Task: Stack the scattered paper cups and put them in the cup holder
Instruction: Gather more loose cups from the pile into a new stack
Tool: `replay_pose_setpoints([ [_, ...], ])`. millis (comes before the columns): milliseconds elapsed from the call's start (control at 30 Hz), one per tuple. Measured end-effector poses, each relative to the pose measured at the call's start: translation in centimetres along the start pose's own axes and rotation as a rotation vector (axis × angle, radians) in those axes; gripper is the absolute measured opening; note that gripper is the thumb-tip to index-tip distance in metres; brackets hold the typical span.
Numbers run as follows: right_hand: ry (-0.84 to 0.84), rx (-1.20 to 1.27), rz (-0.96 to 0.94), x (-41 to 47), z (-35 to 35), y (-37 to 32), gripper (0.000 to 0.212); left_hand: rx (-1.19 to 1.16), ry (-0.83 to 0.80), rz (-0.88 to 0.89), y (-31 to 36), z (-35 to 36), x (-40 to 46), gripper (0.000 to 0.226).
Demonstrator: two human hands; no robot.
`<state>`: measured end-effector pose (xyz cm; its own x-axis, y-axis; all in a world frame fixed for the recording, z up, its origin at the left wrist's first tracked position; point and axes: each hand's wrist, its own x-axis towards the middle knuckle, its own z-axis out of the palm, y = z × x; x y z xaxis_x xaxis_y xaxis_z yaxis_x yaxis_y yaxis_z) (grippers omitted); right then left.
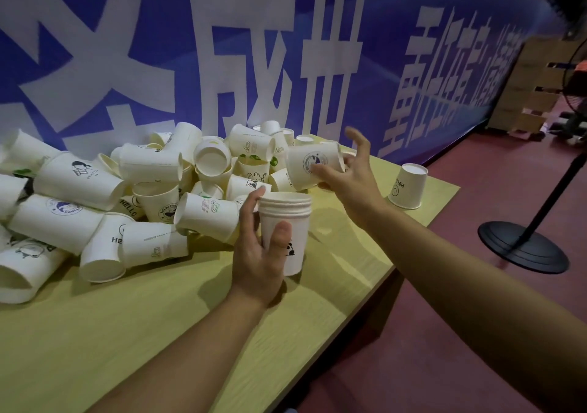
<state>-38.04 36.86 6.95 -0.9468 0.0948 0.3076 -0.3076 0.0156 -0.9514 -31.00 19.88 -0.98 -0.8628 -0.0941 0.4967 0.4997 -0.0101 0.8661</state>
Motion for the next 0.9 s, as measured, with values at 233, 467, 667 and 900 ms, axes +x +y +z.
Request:
replay_pose_setpoints([
  [233,-0.161,-0.012,-0.045,-3.5,1.3,-1.7,0.009,0.126,-0.151,-0.018,1.0,0.1,-0.3,0.071],
  [467,-0.201,-0.102,0.005,-3.9,1.0,-1.7,0.057,0.116,-0.124,-0.034,0.2,0.0,-0.1,0.080],
  [667,-0.224,-0.173,-0.064,-5.7,0.2,-0.8,0.022,0.139,-0.093,-0.033,0.1,0.0,0.1,0.079],
  [900,0.027,-0.630,-0.182,-2.7,-4.7,-0.4,0.013,0.171,-0.076,0.011,-0.5,0.0,0.0,0.059],
])
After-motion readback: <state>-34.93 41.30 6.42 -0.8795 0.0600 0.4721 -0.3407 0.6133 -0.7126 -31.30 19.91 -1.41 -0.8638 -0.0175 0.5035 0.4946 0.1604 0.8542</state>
